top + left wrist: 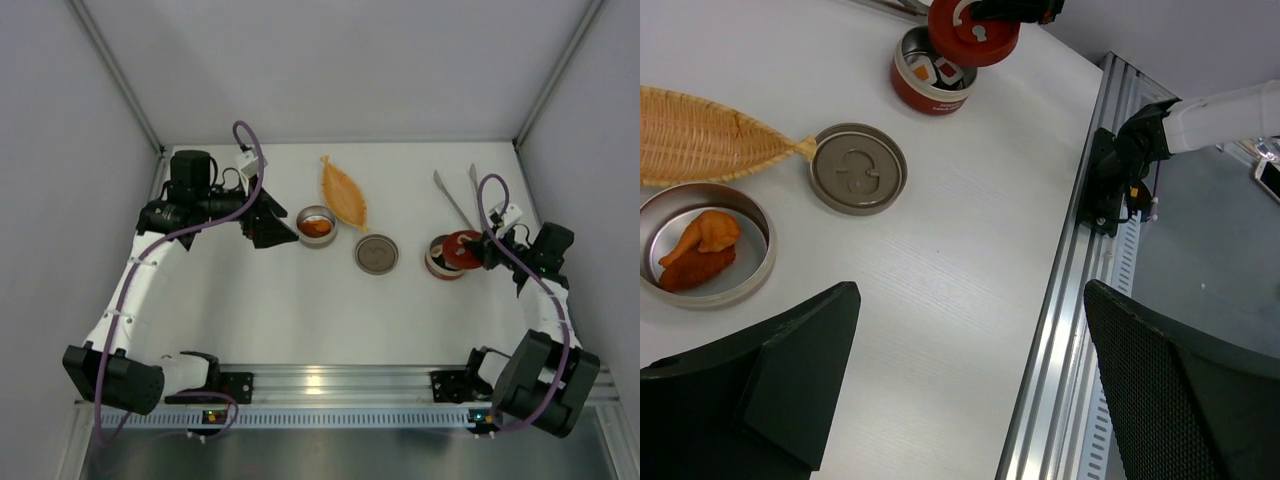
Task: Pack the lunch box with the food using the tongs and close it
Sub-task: Close the box lid on the packing box.
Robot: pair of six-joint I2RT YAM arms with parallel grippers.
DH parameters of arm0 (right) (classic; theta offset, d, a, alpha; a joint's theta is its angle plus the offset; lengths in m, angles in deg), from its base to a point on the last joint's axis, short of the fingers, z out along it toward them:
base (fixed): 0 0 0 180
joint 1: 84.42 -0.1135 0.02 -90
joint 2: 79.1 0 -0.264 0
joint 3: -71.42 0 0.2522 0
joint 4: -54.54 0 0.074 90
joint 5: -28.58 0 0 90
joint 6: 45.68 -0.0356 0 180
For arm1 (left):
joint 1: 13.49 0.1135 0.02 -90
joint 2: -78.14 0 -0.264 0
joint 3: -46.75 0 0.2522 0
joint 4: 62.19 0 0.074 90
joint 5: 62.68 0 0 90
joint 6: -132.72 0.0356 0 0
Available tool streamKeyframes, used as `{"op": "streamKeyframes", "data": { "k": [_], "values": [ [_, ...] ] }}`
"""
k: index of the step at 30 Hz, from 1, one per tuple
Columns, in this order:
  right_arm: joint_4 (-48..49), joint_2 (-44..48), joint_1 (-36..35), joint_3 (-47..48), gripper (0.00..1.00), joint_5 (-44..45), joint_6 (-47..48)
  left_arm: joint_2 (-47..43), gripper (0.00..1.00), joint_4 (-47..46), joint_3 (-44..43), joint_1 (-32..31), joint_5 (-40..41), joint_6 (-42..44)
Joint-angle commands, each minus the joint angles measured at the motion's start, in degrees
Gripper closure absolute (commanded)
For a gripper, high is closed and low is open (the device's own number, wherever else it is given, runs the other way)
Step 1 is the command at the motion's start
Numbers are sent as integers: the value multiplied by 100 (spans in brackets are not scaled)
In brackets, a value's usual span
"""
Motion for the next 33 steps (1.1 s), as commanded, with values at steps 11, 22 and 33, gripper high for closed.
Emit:
{"op": "streamKeyframes", "data": {
  "k": [11,22,33],
  "values": [
    [2224,-599,-431,-246,100,-290,-54,98,2,-141,16,32,-68,227],
    [1524,-1152,-729,349,100,-386,269,195,2,166,-230,32,11,358],
    [-1826,-2023,-853,1669,98,-44,2362,265,2,193,-327,32,-7,358]
  ]
}}
